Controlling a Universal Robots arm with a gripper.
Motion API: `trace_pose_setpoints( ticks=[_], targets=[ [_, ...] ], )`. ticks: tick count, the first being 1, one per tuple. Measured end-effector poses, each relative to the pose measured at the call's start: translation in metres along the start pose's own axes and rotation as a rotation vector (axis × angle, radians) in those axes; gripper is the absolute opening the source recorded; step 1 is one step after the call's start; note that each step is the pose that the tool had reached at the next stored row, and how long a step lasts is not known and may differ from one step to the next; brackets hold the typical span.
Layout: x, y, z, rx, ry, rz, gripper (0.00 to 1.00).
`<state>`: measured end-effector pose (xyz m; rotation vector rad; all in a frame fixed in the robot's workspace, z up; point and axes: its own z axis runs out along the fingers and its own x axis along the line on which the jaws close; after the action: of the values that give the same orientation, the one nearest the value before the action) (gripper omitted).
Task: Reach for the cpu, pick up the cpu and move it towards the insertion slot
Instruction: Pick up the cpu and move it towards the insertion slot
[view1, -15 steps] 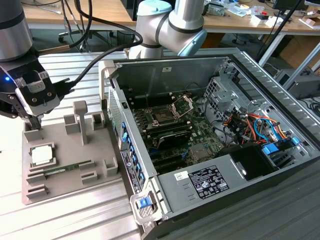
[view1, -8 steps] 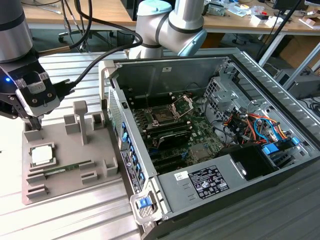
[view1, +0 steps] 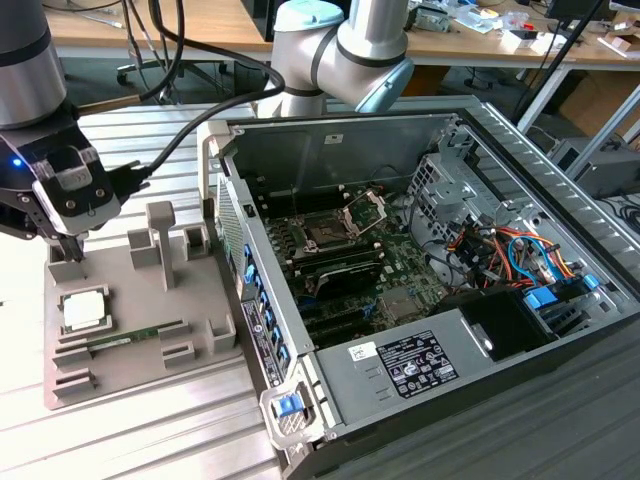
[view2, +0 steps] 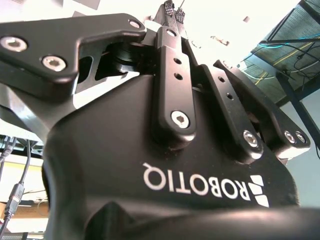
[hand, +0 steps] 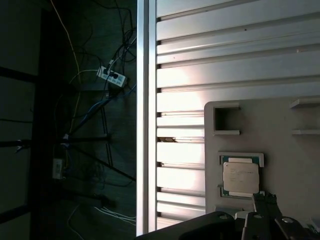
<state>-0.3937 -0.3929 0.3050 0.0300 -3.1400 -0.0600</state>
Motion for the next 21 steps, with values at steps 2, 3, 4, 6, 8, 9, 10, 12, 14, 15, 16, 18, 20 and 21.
trace_pose_setpoints(
  ticks=[2,3,4,6,8,9,10,12,14,15,16,18,20,21],
  targets=[
    [0.0,0.0,0.0005,0.0,0.0,0.0,0.1],
    [0.0,0.0,0.0009,0.0,0.0,0.0,0.1],
    [0.0,0.0,0.0012,0.0,0.0001,0.0,0.1],
    [0.0,-0.0001,0.0018,0.0,0.0,0.0,0.1],
    [0.0,-0.0001,0.0023,0.0,0.0,0.0,0.1],
    [0.0,-0.0001,0.0026,0.0,0.0001,0.0,0.1],
    [0.0,-0.0001,0.003,0.0,0.0,0.0,0.1],
    [0.0,-0.0001,0.0035,0.0,0.0,0.0,0.1],
    [0.0,-0.0002,0.0045,0.0,0.0,0.0,0.1],
    [0.0,-0.0002,0.0049,0.0,0.0,0.0,0.1],
    [0.0,-0.0002,0.0053,0.0001,0.0001,0.0,0.1],
    [0.0,-0.0002,0.0062,0.0,0.0001,0.0,0.1],
    [0.0,-0.0003,0.0067,0.0,0.0,0.0,0.1],
    [0.0,-0.0003,0.007,0.0,0.0001,0.0,0.1]
  ],
)
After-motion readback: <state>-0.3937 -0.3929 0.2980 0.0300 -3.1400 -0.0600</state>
